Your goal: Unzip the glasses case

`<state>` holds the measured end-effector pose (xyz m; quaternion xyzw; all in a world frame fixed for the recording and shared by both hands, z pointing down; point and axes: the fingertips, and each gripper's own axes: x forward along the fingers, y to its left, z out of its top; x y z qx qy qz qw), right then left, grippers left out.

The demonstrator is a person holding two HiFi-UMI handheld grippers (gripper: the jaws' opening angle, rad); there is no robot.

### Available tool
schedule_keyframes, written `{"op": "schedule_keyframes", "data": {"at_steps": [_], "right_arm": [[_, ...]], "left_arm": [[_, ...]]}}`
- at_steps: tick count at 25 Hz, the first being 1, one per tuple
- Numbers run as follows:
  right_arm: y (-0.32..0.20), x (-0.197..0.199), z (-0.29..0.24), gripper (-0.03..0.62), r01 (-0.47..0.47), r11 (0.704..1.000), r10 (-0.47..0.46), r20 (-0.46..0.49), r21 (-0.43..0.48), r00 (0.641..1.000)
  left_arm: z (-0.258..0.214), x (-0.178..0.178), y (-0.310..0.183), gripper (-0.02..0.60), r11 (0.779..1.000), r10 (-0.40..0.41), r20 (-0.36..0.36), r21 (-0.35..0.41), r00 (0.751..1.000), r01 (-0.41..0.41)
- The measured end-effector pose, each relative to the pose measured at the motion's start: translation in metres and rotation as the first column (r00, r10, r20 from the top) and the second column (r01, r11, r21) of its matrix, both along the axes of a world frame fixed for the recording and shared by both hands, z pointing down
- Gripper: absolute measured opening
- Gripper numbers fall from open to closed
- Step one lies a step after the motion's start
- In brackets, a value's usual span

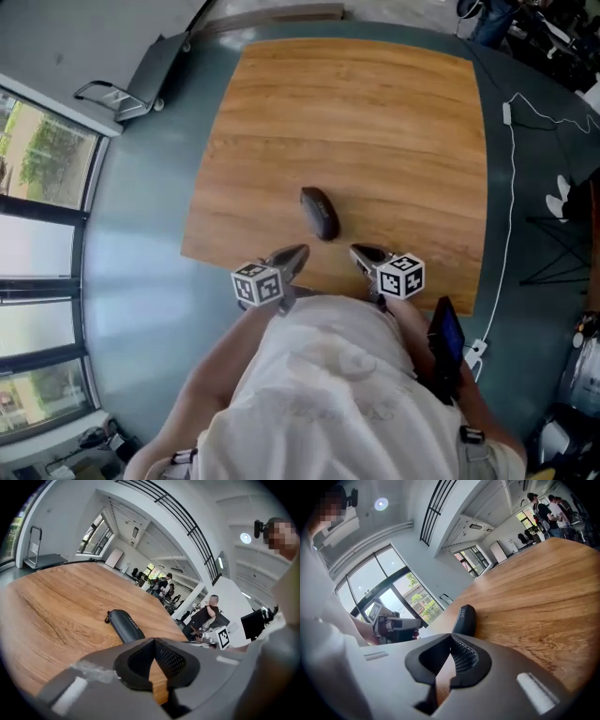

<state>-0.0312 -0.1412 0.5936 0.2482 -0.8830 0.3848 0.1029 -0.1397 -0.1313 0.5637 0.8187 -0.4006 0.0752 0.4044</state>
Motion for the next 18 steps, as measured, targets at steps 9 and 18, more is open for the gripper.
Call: {"op": "schedule_keyframes", "data": {"at_steps": [9,18], "right_arm": [[0.005,0.003,0.011,0.009,-0.051,0.996,0.052,0.015,-0.068,0.999],[-0.01,-0.001,0.01,0.009,-0.054,0.996,0.056,0.028,-0.07,0.998]], "left_arm": [[0.02,-0.005,-0.011,0.002,0.997,-0.029,0.074,-0.074,0.997,0.034],[0.046,-0.019,-0.075,0.31,0.931,-0.192,0.055,-0.306,0.98,0.199]]}}
